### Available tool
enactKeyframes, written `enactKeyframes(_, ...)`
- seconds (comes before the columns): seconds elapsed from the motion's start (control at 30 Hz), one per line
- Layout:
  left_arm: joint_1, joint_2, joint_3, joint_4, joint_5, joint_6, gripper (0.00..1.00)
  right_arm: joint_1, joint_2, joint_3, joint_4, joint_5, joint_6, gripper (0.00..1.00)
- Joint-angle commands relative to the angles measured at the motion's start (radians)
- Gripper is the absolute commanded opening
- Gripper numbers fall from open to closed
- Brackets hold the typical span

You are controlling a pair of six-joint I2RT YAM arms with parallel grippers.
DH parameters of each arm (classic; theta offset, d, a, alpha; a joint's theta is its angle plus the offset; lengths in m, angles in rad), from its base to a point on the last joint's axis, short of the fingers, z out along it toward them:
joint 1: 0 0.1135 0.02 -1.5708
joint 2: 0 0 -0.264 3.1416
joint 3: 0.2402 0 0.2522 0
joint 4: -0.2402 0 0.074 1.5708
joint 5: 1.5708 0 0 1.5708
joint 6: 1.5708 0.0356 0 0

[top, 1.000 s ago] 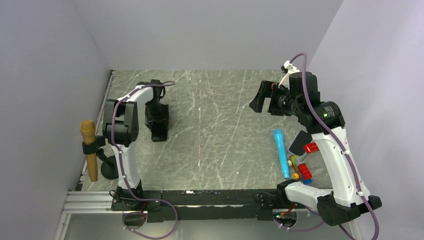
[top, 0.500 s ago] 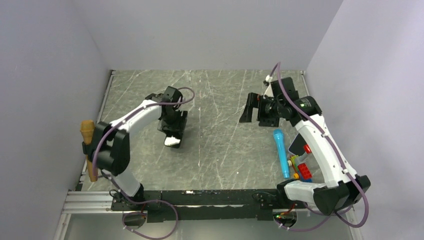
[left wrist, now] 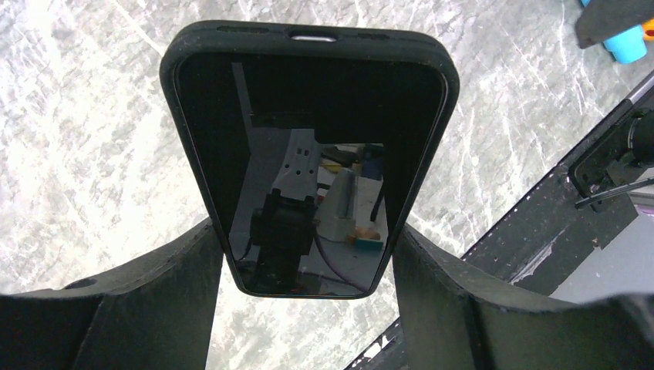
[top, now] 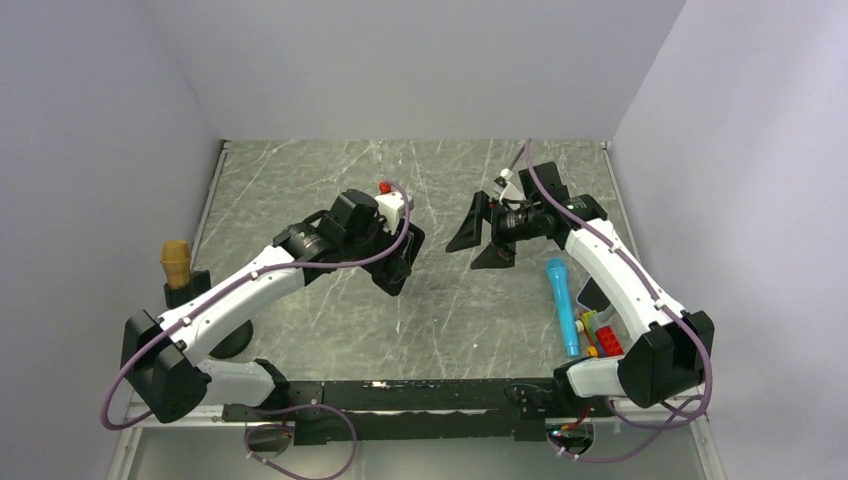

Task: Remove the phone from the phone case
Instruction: Pick up the phone at the center of the board.

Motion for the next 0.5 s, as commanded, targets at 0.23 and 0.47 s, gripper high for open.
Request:
enactKeyframes(0.23,-0.091,-0.043,-0.01,0.04,0.019,0.104,0.0,0.08,0.095,0.067,0.236,-0.135,0.159,0.76)
enactKeyframes(0.47,-0.156,-0.029,0.005,0.002,0.001,0.154,0.0,0.179,0.161,0.049,0.241,-0.094,0.14,0.62)
